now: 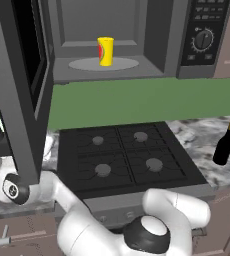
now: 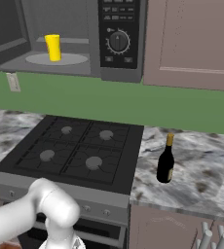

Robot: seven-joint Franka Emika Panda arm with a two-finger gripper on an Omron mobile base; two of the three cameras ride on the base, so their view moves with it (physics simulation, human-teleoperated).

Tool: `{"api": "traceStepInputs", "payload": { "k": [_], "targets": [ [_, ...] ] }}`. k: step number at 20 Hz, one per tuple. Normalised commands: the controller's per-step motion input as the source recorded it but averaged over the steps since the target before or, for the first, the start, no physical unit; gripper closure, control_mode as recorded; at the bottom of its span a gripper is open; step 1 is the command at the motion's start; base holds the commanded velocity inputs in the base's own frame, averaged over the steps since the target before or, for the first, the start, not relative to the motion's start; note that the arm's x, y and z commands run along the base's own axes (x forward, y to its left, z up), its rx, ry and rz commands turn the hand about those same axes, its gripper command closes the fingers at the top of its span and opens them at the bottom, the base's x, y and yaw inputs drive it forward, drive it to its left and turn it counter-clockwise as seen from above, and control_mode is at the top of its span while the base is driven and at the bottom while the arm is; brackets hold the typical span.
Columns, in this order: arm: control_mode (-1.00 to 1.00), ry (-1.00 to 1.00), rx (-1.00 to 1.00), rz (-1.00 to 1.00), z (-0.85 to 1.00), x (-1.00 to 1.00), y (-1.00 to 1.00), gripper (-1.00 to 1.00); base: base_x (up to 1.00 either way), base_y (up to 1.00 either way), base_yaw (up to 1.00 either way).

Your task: Place the microwavable item in the microwave. Then, close the microwave door and press the start button.

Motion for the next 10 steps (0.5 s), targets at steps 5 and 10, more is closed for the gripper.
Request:
{"api": "traceStepInputs", "payload": {
  "k": [5, 10],
  "targets": [
    [-1.00, 0.00, 0.32, 0.00, 0.58, -0.14, -0.07, -1.00, 0.00, 0.00, 0.00],
    [-1.00, 0.00, 0.34, 0.04, 0.49, -0.18, -0.44, -1.00, 0.00, 0.00, 0.00]
  ]
}}
